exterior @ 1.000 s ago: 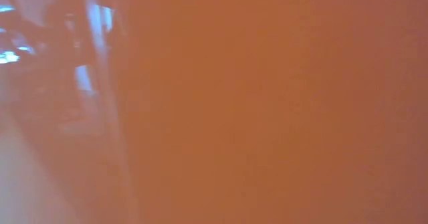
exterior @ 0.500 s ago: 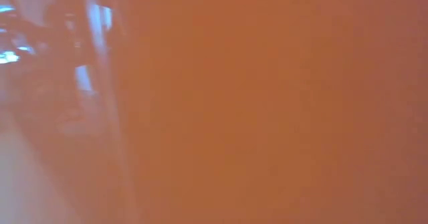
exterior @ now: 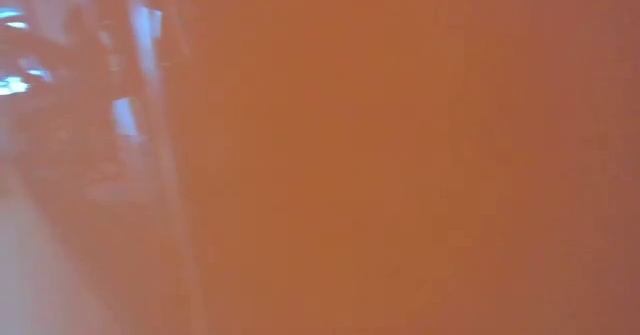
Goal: Pick & Place Mini bowls
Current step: Stack the orange bowl on top of the orange bowl on the shelf
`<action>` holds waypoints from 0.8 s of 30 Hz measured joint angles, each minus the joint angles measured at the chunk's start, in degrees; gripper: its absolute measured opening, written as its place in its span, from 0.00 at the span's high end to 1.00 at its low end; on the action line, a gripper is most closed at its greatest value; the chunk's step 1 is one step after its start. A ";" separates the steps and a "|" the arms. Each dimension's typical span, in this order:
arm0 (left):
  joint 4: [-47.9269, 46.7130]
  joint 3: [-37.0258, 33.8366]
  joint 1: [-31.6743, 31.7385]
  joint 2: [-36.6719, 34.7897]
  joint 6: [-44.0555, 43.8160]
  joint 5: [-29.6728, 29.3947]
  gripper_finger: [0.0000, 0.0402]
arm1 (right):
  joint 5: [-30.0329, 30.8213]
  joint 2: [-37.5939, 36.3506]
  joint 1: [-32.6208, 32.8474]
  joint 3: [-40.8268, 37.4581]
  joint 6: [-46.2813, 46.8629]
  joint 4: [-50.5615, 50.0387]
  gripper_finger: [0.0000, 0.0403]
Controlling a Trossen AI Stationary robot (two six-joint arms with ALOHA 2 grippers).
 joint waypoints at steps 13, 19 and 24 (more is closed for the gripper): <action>-0.36 -9.21 -15.91 -3.71 -38.76 0.29 0.85 | 0.00 0.00 0.00 0.00 0.07 0.00 0.68; -0.36 -16.65 -17.34 -4.17 -49.69 2.69 0.85 | 0.00 0.00 0.00 0.00 0.20 0.00 0.69; -0.31 -24.07 -17.48 -4.25 -53.78 6.18 0.85 | -0.01 0.00 0.00 0.00 0.20 0.00 0.70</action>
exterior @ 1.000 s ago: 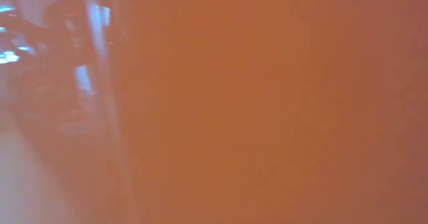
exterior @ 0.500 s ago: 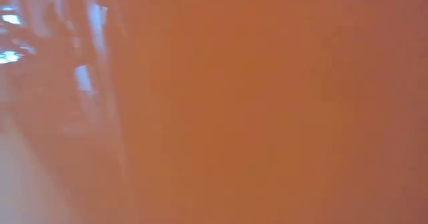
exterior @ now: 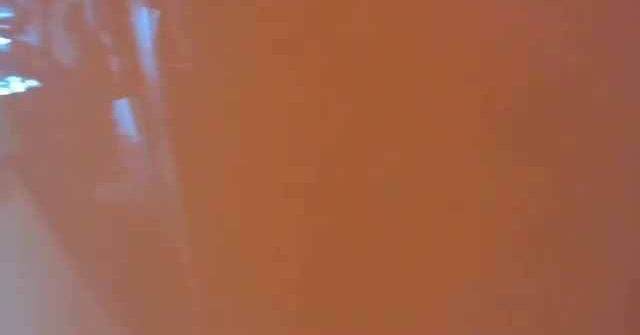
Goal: Pick & Place Mini bowls
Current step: Stack the orange bowl on top of the orange bowl on the shelf
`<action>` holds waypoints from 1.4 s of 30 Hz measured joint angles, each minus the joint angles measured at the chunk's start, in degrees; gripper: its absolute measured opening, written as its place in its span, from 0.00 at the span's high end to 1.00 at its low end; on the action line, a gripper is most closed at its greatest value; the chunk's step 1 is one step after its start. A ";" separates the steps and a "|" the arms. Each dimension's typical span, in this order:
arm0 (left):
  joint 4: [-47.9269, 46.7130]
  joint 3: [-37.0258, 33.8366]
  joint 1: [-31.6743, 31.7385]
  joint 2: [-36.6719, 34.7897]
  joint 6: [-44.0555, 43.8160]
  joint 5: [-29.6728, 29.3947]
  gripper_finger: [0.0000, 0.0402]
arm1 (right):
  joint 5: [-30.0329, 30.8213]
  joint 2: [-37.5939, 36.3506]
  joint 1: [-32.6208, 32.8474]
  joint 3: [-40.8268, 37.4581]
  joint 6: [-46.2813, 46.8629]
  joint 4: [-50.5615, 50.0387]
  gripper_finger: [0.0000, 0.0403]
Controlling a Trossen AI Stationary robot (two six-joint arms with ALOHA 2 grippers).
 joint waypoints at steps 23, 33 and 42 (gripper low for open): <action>9.99 -24.51 0.00 -0.11 -7.90 9.19 0.85 | 0.01 0.00 0.00 0.00 -0.02 0.07 0.69; 19.05 -31.65 0.00 -0.12 -9.34 9.12 0.85 | 0.01 0.00 0.00 0.00 -0.04 0.07 0.67; 23.34 -34.63 0.00 -0.14 -10.00 8.96 0.85 | 0.02 0.00 0.00 0.00 -0.04 0.07 0.68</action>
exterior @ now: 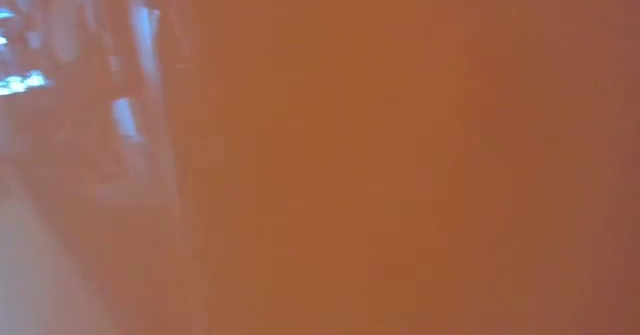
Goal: Pick & Place Mini bowls
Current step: Stack the orange bowl on top of the orange bowl on the shelf
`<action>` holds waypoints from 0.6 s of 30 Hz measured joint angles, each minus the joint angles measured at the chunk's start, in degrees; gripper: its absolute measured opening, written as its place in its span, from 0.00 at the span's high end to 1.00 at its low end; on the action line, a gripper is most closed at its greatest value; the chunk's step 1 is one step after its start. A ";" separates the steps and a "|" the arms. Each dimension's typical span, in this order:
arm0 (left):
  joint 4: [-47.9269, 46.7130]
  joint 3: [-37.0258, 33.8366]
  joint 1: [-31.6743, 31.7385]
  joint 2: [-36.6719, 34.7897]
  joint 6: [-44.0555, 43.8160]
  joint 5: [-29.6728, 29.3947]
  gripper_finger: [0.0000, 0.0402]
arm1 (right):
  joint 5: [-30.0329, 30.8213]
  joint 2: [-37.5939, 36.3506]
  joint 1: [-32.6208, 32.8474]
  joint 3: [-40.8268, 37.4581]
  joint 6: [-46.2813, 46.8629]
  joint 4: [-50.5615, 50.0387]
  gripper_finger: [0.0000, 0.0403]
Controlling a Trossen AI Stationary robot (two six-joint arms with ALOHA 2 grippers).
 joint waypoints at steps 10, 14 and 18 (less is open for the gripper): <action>0.11 0.02 0.01 0.00 0.96 0.01 0.85 | 0.00 0.00 0.01 0.00 -0.20 0.02 0.68; 0.02 0.14 0.02 0.00 1.11 0.03 0.85 | 0.00 0.00 0.01 0.00 -0.20 0.02 0.69; 0.05 0.73 0.02 -0.11 1.14 0.03 0.85 | 0.01 0.00 0.00 0.00 -0.15 0.04 0.68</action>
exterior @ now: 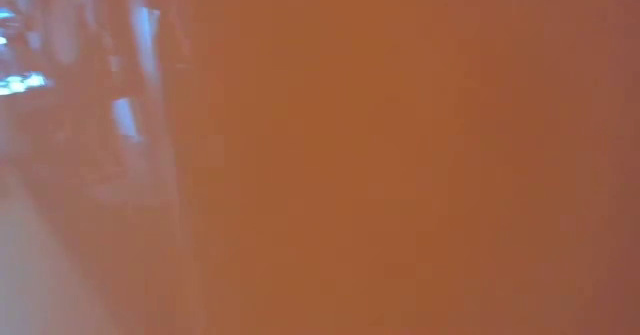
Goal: Pick & Place Mini bowls
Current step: Stack the orange bowl on top of the orange bowl on the shelf
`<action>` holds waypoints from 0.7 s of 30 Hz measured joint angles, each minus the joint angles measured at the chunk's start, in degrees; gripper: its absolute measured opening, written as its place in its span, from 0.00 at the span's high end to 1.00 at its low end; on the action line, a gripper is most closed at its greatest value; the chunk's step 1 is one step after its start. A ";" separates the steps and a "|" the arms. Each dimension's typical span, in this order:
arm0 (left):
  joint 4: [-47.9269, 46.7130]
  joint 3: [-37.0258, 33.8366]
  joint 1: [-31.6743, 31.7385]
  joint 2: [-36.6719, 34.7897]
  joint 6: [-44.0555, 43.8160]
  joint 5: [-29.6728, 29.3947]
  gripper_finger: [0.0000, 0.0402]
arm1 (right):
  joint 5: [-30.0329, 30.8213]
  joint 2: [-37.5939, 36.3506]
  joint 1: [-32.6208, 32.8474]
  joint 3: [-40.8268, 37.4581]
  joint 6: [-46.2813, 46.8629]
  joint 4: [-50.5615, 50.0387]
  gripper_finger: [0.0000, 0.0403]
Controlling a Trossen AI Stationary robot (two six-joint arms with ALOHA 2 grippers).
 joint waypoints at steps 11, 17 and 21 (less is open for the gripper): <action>-0.06 1.51 0.00 0.00 0.04 0.02 0.85 | 0.00 0.00 0.00 0.00 0.07 0.00 0.68; 0.02 2.51 0.00 0.00 0.07 -0.15 0.85 | 0.02 0.00 0.00 0.00 0.15 0.03 0.68; 0.22 2.31 0.00 0.00 0.07 -0.24 0.85 | 0.02 0.00 0.00 0.00 0.17 0.12 0.67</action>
